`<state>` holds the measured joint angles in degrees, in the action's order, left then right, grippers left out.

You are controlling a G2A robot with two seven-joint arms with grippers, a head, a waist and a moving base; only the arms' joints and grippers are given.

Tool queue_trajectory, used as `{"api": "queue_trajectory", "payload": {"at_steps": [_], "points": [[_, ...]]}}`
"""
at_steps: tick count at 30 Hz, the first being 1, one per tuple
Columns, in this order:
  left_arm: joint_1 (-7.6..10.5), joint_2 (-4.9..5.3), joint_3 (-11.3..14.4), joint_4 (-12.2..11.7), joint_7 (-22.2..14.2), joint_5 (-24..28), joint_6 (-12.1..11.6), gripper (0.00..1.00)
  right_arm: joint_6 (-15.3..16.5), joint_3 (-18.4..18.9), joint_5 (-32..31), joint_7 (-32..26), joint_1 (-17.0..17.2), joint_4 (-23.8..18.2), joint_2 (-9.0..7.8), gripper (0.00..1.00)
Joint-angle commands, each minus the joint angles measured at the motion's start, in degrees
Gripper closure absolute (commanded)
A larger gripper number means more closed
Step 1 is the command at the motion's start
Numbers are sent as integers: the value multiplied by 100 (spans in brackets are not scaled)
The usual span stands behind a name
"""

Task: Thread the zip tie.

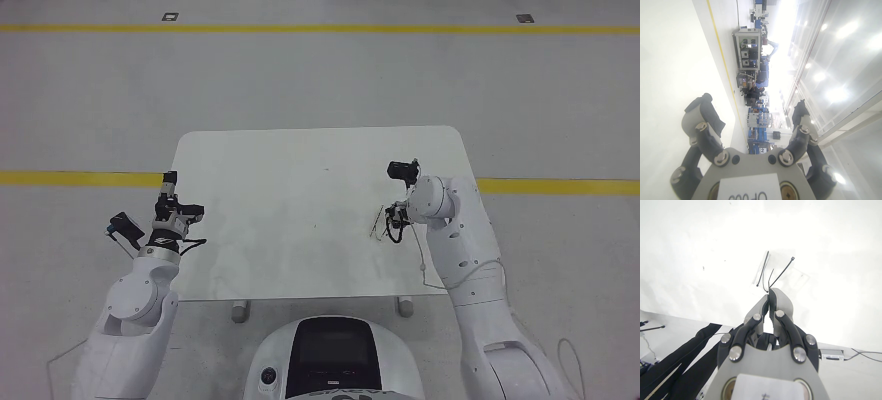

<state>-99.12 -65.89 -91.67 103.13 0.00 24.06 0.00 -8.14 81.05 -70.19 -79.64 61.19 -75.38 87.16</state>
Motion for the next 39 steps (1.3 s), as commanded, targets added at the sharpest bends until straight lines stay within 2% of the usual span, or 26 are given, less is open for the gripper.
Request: {"api": "queue_trajectory", "payload": {"at_steps": [1,10,11,14,17,20,24,28,29,30,39], "points": [[0,0,0,0,0,0,0,0,184,63,495,0,13,-43,-30,100],[0,0,0,0,0,0,0,0,247,90,634,0,12,-60,-44,100],[0,0,0,0,0,0,0,0,296,108,759,130,61,-54,-47,100],[0,0,0,0,0,0,0,0,608,236,1330,0,19,-60,-79,100],[0,0,0,0,0,0,0,0,1109,216,2043,0,-150,272,-163,100],[0,0,0,0,0,0,0,0,1460,-11,2764,0,-512,731,-297,100],[0,0,0,0,0,0,0,0,1683,-661,3667,0,-1100,1358,-504,100],[0,0,0,0,0,0,0,0,1823,-1602,4824,0,-1667,2007,-711,100],[0,0,0,0,0,0,0,0,1906,-1928,5433,0,-1816,2168,-768,100],[0,0,0,0,0,0,0,0,1978,-2048,5729,0,-1915,2210,-807,100],[0,0,0,0,0,0,0,0,1978,-2048,5729,0,-1915,2210,-807,100]]}}
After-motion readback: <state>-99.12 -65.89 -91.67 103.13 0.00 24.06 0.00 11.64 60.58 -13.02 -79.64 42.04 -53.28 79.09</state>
